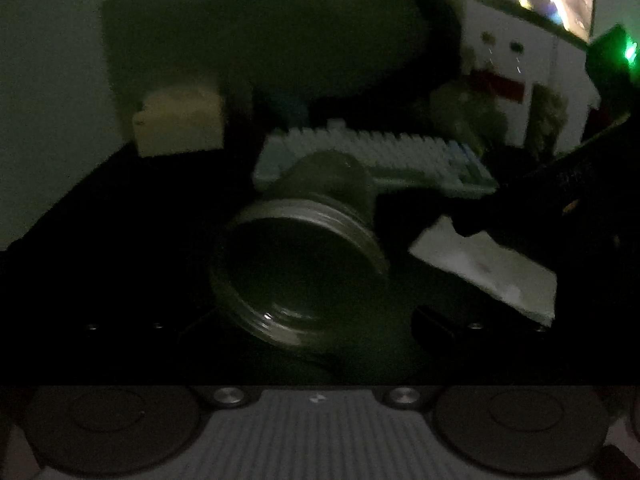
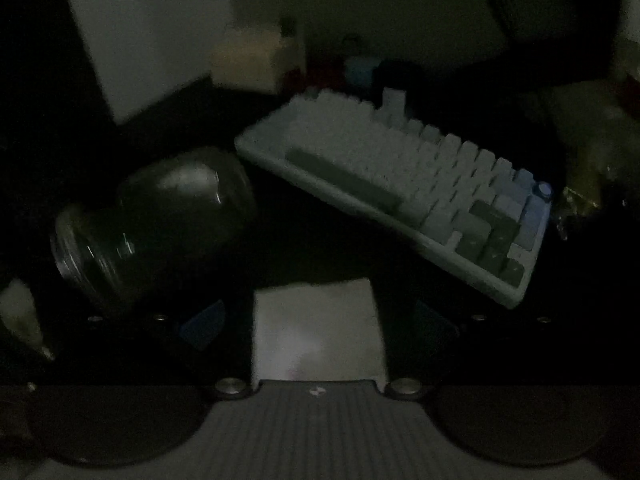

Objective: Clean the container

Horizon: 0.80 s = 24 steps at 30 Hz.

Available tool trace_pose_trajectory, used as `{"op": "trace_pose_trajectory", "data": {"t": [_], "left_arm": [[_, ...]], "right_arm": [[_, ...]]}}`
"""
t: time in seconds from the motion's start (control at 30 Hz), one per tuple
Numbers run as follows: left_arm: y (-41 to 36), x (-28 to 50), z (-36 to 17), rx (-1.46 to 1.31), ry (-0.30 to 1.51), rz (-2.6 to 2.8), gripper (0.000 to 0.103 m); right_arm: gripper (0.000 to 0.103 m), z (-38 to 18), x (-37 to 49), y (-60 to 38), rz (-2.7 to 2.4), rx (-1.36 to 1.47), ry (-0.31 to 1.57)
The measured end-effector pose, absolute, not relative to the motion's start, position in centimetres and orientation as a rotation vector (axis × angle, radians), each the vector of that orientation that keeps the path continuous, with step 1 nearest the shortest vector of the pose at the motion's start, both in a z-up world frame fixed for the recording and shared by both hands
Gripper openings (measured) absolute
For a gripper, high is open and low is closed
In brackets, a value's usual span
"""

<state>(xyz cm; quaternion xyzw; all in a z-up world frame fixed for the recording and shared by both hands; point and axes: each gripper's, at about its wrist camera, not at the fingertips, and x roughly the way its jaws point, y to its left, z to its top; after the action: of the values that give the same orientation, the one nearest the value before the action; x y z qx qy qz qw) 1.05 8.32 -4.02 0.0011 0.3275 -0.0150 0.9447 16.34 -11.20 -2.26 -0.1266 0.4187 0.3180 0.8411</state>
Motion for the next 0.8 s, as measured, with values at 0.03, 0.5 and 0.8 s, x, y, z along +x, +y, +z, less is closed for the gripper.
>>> {"op": "trace_pose_trajectory", "data": {"t": [0.03,0.5,0.8], "left_arm": [[8.3,1.1,-4.0,0.019,0.674,-0.044,0.103],[8.4,1.3,-3.6,0.015,0.6,-0.066,0.103],[8.8,0.9,-3.6,-0.033,0.535,-0.11,0.103]], "right_arm": [[0.103,-2.5,16.5,-11.1,0.675,-0.303,0.89],[0.093,-5.7,15.9,-11.6,0.717,-0.362,0.934],[0.007,-3.9,12.3,-11.3,0.732,-0.462,0.79]]}}
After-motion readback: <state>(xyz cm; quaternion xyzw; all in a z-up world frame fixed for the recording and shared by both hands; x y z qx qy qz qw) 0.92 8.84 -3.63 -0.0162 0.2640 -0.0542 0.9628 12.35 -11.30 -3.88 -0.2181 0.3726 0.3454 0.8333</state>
